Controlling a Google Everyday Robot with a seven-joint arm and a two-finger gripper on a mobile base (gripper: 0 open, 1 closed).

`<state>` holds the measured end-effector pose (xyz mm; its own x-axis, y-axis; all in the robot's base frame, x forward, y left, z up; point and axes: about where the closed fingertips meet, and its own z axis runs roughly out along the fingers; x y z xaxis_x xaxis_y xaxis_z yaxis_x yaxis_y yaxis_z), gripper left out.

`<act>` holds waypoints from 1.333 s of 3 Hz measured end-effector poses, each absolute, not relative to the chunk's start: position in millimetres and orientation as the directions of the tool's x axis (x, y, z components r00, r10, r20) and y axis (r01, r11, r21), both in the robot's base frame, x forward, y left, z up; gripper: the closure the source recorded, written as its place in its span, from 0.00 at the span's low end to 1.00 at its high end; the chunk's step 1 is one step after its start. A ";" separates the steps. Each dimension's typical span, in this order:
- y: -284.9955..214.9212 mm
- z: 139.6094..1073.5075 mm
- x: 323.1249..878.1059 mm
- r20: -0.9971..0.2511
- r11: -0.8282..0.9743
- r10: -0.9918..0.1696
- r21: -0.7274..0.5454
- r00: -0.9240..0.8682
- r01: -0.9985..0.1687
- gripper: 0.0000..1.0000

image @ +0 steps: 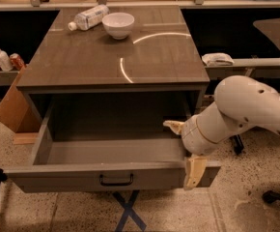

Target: Open top drawer

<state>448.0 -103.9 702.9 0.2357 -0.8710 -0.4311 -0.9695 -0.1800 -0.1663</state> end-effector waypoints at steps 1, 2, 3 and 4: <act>-126.5 738.6 464.4 -0.383 -0.173 -0.890 -0.219 0.247 -0.960 0.00; -143.1 776.1 483.3 -0.342 -0.180 -0.901 -0.272 0.269 -0.946 0.00; -157.4 818.9 504.6 -0.315 -0.183 -0.904 -0.325 0.289 -0.928 0.00; -161.5 845.2 514.2 -0.290 -0.182 -0.911 -0.356 0.294 -0.917 0.00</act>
Offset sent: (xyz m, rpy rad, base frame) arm 0.0606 -0.0613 0.1201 -0.0982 -0.1986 -0.0224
